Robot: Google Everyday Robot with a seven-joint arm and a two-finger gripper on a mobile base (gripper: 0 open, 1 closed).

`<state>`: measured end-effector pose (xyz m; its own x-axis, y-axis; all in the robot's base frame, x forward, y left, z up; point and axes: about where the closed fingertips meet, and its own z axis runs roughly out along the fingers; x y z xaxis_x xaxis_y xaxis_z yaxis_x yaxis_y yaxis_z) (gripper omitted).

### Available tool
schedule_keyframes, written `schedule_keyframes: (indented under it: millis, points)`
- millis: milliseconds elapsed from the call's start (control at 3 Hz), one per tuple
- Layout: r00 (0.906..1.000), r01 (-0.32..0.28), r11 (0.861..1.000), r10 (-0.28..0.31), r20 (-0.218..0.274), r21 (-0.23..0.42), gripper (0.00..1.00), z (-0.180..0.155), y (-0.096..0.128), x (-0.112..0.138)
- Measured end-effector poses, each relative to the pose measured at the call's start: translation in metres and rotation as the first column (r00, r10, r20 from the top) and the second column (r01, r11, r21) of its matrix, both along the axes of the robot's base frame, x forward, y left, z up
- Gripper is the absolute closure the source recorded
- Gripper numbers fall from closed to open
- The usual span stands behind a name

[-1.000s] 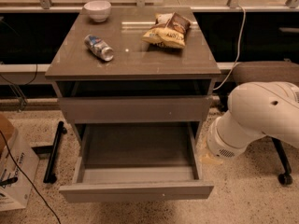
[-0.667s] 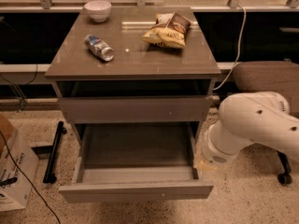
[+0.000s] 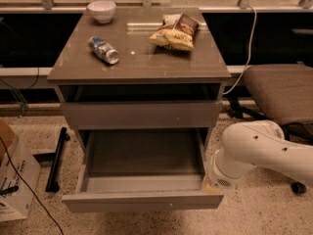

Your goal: Close middle drawer

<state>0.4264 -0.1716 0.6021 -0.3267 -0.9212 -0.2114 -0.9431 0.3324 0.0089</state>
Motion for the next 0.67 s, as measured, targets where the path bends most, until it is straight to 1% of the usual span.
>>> schedule_keyframes:
  millis: [333, 667]
  points:
    - [0.9987, 0.001, 1.000, 0.000, -0.051, 0.022, 1.00, -0.049, -0.004, -0.012]
    - [0.9953, 0.040, 0.997, -0.035, -0.091, 0.059, 1.00, -0.096, -0.009, -0.021]
